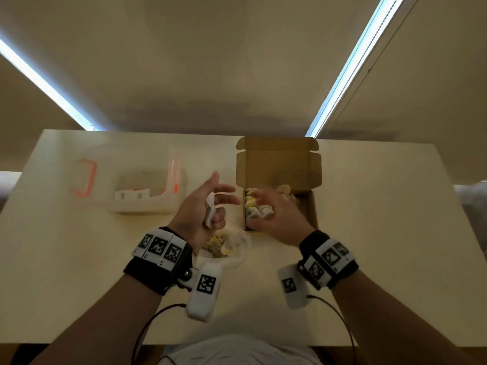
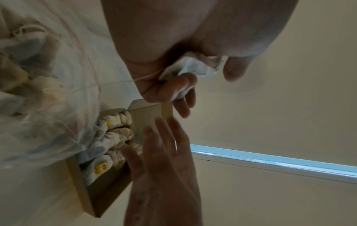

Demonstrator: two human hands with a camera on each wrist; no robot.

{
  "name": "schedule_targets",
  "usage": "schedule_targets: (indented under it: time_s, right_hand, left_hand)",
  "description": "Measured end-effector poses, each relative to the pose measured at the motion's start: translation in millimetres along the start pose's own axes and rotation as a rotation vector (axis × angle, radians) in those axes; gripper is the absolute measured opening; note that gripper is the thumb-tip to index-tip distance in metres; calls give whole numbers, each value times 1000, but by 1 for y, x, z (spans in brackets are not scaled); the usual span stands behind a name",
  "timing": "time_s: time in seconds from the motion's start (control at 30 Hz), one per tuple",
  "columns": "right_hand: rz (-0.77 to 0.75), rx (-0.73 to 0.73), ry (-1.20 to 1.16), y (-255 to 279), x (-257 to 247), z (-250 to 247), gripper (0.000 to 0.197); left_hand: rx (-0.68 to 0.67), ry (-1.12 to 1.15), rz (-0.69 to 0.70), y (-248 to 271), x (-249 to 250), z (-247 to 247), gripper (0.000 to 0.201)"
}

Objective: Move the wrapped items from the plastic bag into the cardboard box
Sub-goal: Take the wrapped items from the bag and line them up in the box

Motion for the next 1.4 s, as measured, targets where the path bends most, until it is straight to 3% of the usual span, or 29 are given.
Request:
schedule_targets:
  time_s: [0.1,0.17,0.37,0.47,0.57,0.67,0.8,0.87,1.0,1.17,1.4]
  right_hand:
    - [-89,-237,-164,1,-46,49,77]
    - [-95,-276,-316,0,-55,65,71]
    - [-123,-118,-371,9,-63,67,12]
    - [-116,-30,-372,16,-58,47,16]
    - [-107,-6,-328,23,-60,35,16]
    - [-130,41,-199,30,-67,21,11]
    - [-211,39,146,47,-92,4,5]
    - [-289,119,252,57,-108,-11,6]
    - [-386,310,354,58,-122,-31,7]
    - [-107,201,157,36,-79,-28,18]
    - [-47,219,-252,39,-37,-27,8]
  left_hand:
    - [13,9,73,6,14,5,66]
    - [37,40,111,11,23,4,69]
    - [38,165,212,28,43,5,39]
    - [65,189,250,34,46,2,32]
    - [64,34,219,33,43,1,22]
    - [56,-131,189,27,35,1,25]
    - [207,-647,305,29,36,-2,18]
    - [212,-735,310,28,29,3,21]
    - [109,-632,267,28,13,19,22]
    - [30,-616,282,31,15,35,29]
    - [-18,-259,159,22,-2,32,24]
Point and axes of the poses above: each hand's wrist, its own y-axis away from the middle knuckle, its own z-axis out of the palm, x = y × z, the point moved 8 cm from there along -y, towards the middle knuckle, and after that the axes turned 13 degrees about -x, right-handed, at the moved point
